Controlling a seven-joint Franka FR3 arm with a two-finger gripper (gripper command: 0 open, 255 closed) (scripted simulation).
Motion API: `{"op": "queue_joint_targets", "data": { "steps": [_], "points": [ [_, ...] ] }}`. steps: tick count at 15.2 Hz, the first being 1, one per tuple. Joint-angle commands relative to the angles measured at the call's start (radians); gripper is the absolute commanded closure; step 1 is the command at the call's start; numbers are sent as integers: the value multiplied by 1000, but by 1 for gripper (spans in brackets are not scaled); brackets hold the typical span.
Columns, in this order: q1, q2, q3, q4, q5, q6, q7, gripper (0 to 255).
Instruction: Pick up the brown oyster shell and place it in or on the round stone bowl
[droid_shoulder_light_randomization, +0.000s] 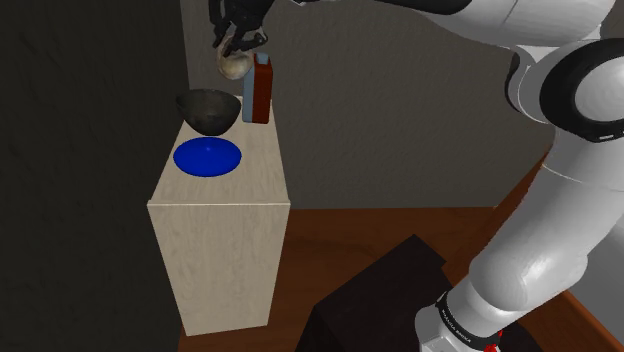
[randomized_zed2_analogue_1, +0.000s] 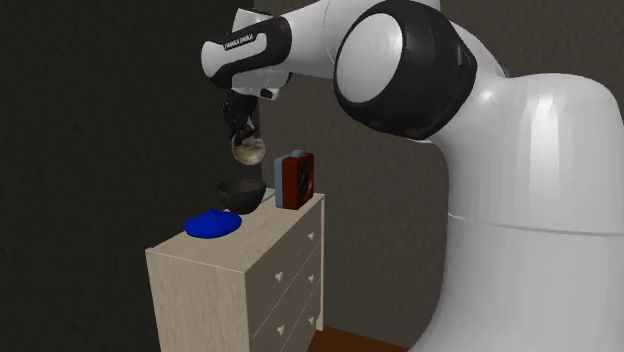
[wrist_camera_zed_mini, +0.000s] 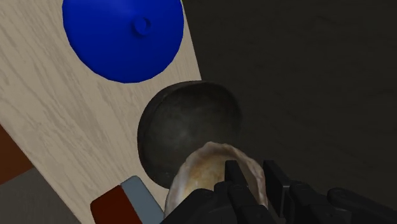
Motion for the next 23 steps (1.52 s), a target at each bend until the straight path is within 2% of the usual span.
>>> {"op": "queue_joint_targets", "data": {
  "steps": [1, 3, 4, 7, 12, 23],
  "points": [
    [82, 121, -15, 167, -106, -75, 41, 255],
    [200, 254, -47, 382, -196, -171, 58, 255],
    [326, 387, -80, 628, -267, -278, 47, 255],
    [278, 342, -78, 504, -240, -203, 58, 255],
    [220, 299, -66, 356, -221, -104, 73, 255],
    [153, 258, -62, 134, -212, 70, 98, 255]
  ]
}}
